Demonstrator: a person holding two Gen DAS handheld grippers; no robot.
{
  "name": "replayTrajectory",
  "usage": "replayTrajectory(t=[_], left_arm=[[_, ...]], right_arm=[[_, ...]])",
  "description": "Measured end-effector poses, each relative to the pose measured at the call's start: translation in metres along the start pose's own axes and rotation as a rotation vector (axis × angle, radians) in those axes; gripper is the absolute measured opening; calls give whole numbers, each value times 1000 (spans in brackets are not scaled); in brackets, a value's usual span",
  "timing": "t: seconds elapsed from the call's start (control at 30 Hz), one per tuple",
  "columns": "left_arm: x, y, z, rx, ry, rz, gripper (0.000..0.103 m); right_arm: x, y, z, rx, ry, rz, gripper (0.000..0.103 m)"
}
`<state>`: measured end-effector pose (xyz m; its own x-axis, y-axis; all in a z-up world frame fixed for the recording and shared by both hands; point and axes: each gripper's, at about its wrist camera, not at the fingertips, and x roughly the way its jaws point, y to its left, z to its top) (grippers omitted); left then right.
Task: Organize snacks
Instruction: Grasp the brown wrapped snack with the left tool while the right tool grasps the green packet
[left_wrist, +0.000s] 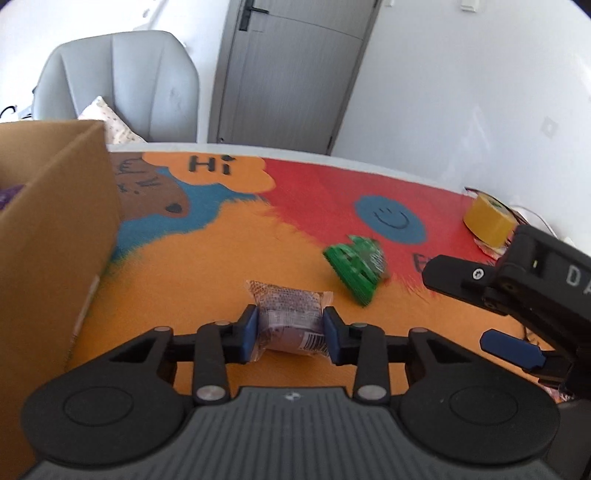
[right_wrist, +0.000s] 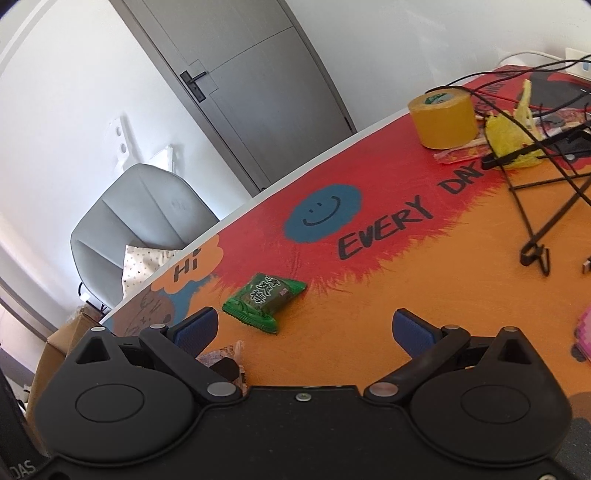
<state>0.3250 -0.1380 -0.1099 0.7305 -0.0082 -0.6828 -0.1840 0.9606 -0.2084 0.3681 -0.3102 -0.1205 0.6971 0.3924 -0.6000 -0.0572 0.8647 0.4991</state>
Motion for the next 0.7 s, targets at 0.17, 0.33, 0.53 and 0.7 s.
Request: replayTrajectory(t=[0.17,0.33,0.53,0.7], left_arm=[[-1,13,10,-26,-19,13,36],[2,21,19,-43,-29,19,36],[9,26,24,-63,-29,23,36],[16,30,25,-73,-31,33,36]], right_arm=[[12,11,5,-23,3,4,102],[27,20,8,-40,19,5,97],[48,27,15,-65,34,-9,93],[62,28,17,-81,50,-15,91]])
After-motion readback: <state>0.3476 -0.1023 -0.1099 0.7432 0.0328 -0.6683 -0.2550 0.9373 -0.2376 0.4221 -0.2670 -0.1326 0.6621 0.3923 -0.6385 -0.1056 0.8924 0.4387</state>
